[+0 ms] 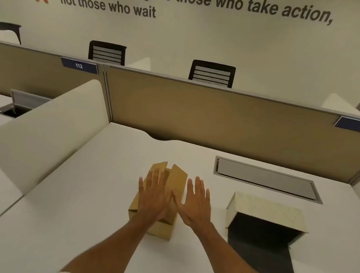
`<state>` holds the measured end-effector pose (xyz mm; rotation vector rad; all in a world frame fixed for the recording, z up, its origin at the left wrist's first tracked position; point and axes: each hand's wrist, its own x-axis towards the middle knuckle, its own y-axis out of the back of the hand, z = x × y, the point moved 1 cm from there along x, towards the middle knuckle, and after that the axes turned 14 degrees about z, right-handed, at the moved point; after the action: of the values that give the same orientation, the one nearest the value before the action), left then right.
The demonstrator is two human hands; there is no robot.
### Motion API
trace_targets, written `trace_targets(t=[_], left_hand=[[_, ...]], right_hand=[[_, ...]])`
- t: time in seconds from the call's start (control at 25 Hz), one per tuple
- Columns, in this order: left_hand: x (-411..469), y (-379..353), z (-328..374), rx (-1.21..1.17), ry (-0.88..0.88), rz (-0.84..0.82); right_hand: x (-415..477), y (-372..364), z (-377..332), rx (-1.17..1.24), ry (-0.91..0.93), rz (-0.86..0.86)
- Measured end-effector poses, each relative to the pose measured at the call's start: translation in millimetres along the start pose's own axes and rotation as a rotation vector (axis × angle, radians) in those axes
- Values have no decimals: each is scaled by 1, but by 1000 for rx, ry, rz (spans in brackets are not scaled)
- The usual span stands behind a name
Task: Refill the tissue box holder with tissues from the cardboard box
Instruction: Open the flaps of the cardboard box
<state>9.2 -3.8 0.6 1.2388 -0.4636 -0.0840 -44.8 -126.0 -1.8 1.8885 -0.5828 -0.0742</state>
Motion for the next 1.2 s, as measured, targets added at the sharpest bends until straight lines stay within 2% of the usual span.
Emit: trace_targets(t=[0.08, 0.2, 0.4, 0.56, 0.64, 0.76, 0.84, 1.04, 1.12, 1.2], left_hand=[[10, -2, -17, -108, 104, -65], [28, -15, -40, -170, 116, -149], [34, -27, -61, -480, 274, -273], [41, -25, -71, -551, 243, -238], [51, -14, -82, -608, 218, -239], [58, -2, -110, -721, 183, -248], [61, 1, -131, -710, 167, -228], [56, -5, -177, -661, 274, -152], [53, -12, -186, -572, 293, -122], [50, -21, -183, -470, 252, -128]], right_hand=[[4, -12, -16, 64, -43, -34], [7, -25, -33, 264, -210, -108], [8, -46, -50, 182, -230, -112], [9, -43, -56, 174, -237, -116], [12, -38, -50, 286, -288, -79], [16, -29, -27, 587, -383, -27], [15, -22, -11, 731, -438, -8], [7, -18, 27, 852, -603, 32], [3, -23, 39, 818, -643, 39], [-1, -30, 46, 677, -630, 44]])
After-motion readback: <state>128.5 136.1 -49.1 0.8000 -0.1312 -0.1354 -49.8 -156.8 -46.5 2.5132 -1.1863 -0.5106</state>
